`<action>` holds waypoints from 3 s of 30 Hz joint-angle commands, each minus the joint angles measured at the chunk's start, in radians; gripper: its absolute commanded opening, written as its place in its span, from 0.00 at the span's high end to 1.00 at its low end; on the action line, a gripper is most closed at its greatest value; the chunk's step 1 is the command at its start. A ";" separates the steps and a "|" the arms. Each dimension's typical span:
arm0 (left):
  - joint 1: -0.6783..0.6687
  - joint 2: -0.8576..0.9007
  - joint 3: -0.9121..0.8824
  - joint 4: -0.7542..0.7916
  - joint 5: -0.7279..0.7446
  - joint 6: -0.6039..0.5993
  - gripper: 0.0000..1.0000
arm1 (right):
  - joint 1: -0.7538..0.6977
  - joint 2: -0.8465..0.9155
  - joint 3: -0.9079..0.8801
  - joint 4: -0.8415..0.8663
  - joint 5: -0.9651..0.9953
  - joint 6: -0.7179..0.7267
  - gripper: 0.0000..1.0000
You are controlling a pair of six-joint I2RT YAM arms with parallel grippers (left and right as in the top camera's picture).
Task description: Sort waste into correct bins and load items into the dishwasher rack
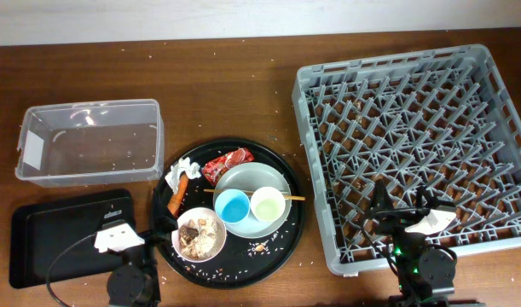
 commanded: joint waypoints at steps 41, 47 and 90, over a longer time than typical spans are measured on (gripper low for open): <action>-0.002 0.852 1.150 -0.890 0.702 0.005 0.01 | -0.007 1.004 1.258 -1.049 -0.536 -0.097 0.01; -0.227 1.380 1.144 -1.083 0.562 0.003 0.41 | -0.006 1.065 1.258 -1.147 -0.533 -0.097 0.01; -0.220 1.412 1.510 -0.777 1.526 0.352 0.01 | -0.524 1.031 1.258 -1.103 -0.830 -0.291 0.56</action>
